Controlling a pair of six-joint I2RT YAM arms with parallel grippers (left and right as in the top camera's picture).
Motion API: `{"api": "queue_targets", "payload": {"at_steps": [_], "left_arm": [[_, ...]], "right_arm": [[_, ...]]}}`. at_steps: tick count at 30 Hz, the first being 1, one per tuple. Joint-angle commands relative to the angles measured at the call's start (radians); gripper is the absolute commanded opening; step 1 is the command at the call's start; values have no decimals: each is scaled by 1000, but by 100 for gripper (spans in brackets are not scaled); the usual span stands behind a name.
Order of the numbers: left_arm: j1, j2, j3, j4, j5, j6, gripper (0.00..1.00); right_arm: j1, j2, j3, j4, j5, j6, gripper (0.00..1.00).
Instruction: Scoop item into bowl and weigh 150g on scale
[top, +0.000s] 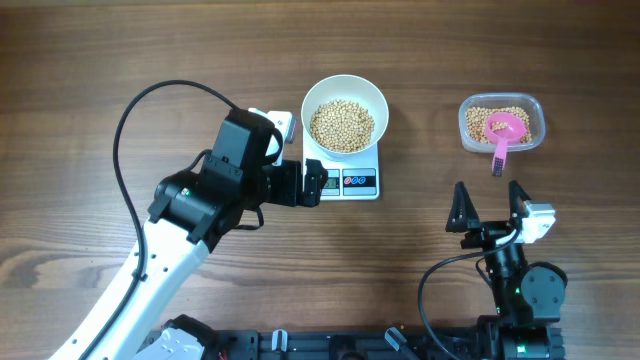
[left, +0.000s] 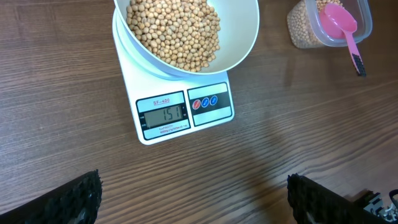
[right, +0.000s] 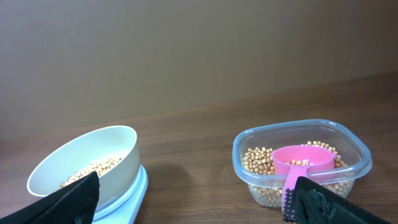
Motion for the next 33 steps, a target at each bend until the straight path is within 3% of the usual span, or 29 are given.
{"api": "queue_targets", "payload": {"at_steps": [1,8,17,23,27,30,33], "left_arm": [[-4,3,16,2,5,5,100],[-4,3,16,-7,5,5,100],[-9,-55,7,-148,-10,33,100],[-9,-213,-119,-110,-11,86,100],[-5,-414,-311,61,-25,186,100],[36,-553,-409,172,-25,189,100],[108,-661,-415,135,-26,190,100]], "right_arm": [[-6,-9,-2,0,18,-18,100],[-6,-9,-2,0,18,-18,100],[-6,-9,-2,0,18,-18,100],[-6,-9,-2,0,17,-18,100],[-6,-9,-2,0,18,-18,100],[-6,-9,-2,0,18,-18,100],[-6,-9,-2,0,18,-18,100]]}}
